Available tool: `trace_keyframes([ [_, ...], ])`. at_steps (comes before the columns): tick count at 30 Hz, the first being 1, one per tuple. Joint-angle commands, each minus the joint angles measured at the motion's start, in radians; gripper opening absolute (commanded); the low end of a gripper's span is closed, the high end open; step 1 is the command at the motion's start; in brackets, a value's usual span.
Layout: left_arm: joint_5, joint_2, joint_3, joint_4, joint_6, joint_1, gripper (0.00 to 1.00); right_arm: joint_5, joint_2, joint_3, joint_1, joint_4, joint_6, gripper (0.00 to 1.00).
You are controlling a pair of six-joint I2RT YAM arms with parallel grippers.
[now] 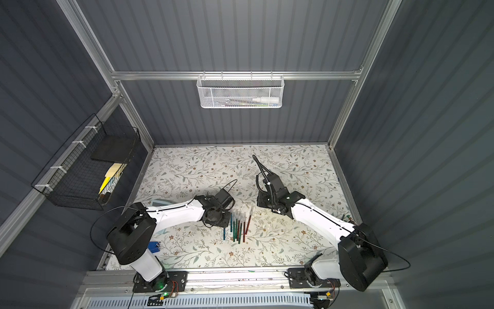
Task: Remove protective caps from carving knives
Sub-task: Pick up the carving knife from the center of the board, then remove the protective sleeve from the carving knife.
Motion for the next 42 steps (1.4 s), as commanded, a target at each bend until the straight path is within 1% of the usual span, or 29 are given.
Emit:
trace_keyframes([
  [1, 0.042, -0.034, -0.048, 0.026, -0.055, -0.007, 0.32, 0.010, -0.003, 0.015, 0.004, -0.003, -0.007, 0.23],
  [4, 0.065, -0.034, -0.078, 0.053, -0.072, -0.006, 0.32, 0.011, -0.010, 0.012, 0.004, -0.004, -0.006, 0.23],
  [7, 0.074, -0.012, -0.078, 0.054, -0.070, -0.006, 0.31, 0.019, -0.021, 0.008, 0.003, -0.005, -0.004, 0.23],
  [9, 0.088, 0.002, -0.079, 0.057, -0.065, -0.006, 0.26, 0.018, -0.025, 0.008, 0.004, -0.006, -0.005, 0.23],
  [13, 0.092, 0.012, -0.083, 0.058, -0.065, -0.006, 0.22, 0.028, -0.030, 0.002, 0.004, -0.007, -0.001, 0.23],
  [16, 0.092, 0.015, -0.074, 0.058, -0.061, -0.006, 0.15, 0.030, -0.028, -0.001, 0.003, -0.001, 0.002, 0.23],
  [19, 0.081, 0.017, -0.061, 0.052, -0.050, -0.007, 0.10, 0.024, -0.024, 0.000, 0.003, 0.001, 0.004, 0.23],
  [25, 0.067, -0.001, -0.013, -0.014, -0.021, -0.007, 0.04, 0.027, -0.029, 0.002, 0.003, 0.006, 0.008, 0.25],
  [28, 0.048, -0.034, 0.024, -0.050, 0.003, -0.006, 0.03, 0.012, -0.027, 0.002, 0.003, 0.020, 0.009, 0.26],
  [29, 0.043, -0.049, 0.034, -0.058, 0.011, -0.007, 0.03, 0.001, -0.029, 0.000, 0.004, 0.029, 0.014, 0.27],
  [31, 0.041, -0.079, 0.048, -0.057, 0.029, -0.006, 0.03, -0.046, -0.031, -0.010, 0.003, 0.069, 0.015, 0.35],
  [32, 0.042, -0.098, 0.051, -0.049, 0.037, -0.006, 0.03, -0.089, -0.034, -0.022, 0.003, 0.111, 0.017, 0.38],
  [34, 0.056, -0.130, 0.061, -0.029, 0.052, -0.005, 0.03, -0.173, -0.032, -0.043, 0.001, 0.190, 0.037, 0.42],
  [36, 0.076, -0.162, 0.072, -0.003, 0.061, -0.005, 0.03, -0.243, -0.016, -0.046, 0.001, 0.244, 0.066, 0.43],
  [37, 0.085, -0.176, 0.073, 0.007, 0.063, -0.006, 0.03, -0.253, -0.007, -0.041, 0.001, 0.250, 0.079, 0.43],
  [38, 0.090, -0.190, 0.078, 0.018, 0.065, -0.005, 0.03, -0.297, 0.004, -0.033, 0.000, 0.254, 0.088, 0.43],
  [40, 0.098, -0.210, 0.085, 0.029, 0.071, -0.006, 0.03, -0.340, 0.022, -0.022, -0.001, 0.267, 0.100, 0.43],
  [42, 0.108, -0.225, 0.090, 0.040, 0.077, -0.005, 0.03, -0.384, 0.038, -0.015, 0.000, 0.292, 0.114, 0.45],
])
